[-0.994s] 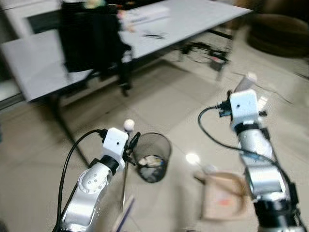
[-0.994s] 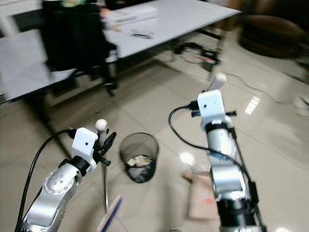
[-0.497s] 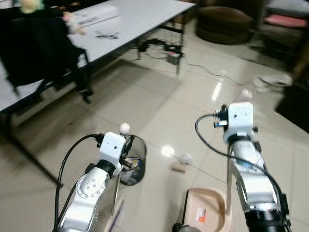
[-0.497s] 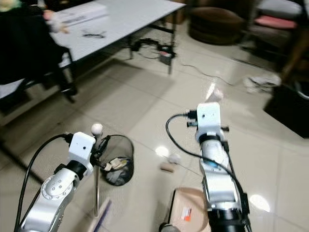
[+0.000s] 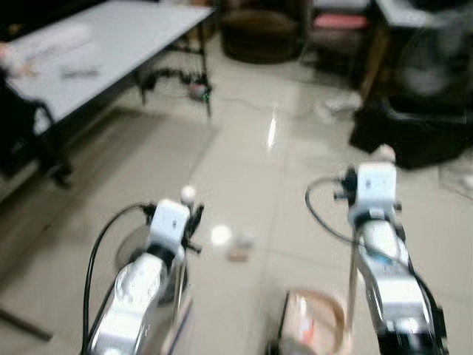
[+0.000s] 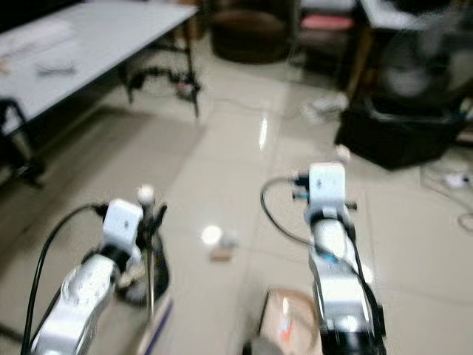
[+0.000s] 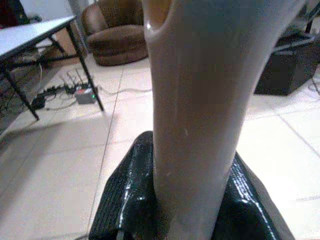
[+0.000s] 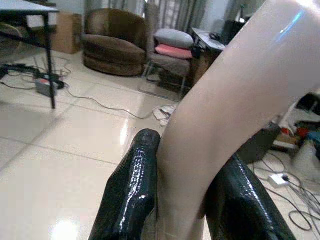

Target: Sweep floor

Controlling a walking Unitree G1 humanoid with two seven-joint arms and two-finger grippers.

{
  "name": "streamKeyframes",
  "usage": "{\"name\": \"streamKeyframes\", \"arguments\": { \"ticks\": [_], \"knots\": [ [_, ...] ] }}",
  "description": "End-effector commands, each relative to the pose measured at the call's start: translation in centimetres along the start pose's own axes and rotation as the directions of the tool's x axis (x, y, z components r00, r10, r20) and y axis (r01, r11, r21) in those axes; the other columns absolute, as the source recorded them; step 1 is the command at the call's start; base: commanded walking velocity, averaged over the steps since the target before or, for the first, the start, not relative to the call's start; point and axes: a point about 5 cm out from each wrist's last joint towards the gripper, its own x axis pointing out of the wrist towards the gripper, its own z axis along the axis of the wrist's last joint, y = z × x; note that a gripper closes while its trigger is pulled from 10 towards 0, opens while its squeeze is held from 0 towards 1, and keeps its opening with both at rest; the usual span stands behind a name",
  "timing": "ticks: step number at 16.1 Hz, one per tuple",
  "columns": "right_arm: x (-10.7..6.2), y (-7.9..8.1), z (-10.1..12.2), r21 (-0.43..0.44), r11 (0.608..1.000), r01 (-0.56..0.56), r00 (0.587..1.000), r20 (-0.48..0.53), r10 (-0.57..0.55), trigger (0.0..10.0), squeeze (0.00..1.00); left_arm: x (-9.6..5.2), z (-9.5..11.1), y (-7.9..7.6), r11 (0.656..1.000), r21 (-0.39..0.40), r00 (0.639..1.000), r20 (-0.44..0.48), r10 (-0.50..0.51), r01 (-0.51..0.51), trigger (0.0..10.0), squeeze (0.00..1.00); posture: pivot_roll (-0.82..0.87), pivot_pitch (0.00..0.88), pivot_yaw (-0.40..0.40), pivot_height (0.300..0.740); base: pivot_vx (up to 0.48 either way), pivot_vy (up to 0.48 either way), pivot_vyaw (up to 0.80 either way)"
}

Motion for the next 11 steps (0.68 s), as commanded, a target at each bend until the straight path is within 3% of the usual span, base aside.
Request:
{"name": "streamKeyframes", "arguments": {
  "ticks": [1,8,11],
  "knots": [
    [0.1,-0.2,0.8,0.014,1.0,0.014,0.999,0.028,-0.014,10.0,0.0,0.2,0.7,-0.2,1.0,0.015,0.999,0.036,-0.014,0.013,10.0,0.0,-0.12,0.0,0.034,0.74,0.247,0.0,-0.8],
    [0.1,-0.1,1.1,0.008,1.0,0.002,0.999,0.041,-0.002,10.0,0.0,0.4,1.0,0.2,1.0,0.02,0.999,0.05,0.006,-0.007,10.0,0.0,-0.12,0.0,0.037,0.74,0.312,0.0,-0.74],
    [0.3,0.9,1.5,0.001,0.996,-0.094,0.992,0.081,0.093,10.0,0.0,0.5,1.1,0.8,0.998,0.034,0.997,0.06,0.056,-0.058,10.0,0.0,-0.12,0.0,0.033,0.74,0.345,0.0,0.0]
  ]
}}
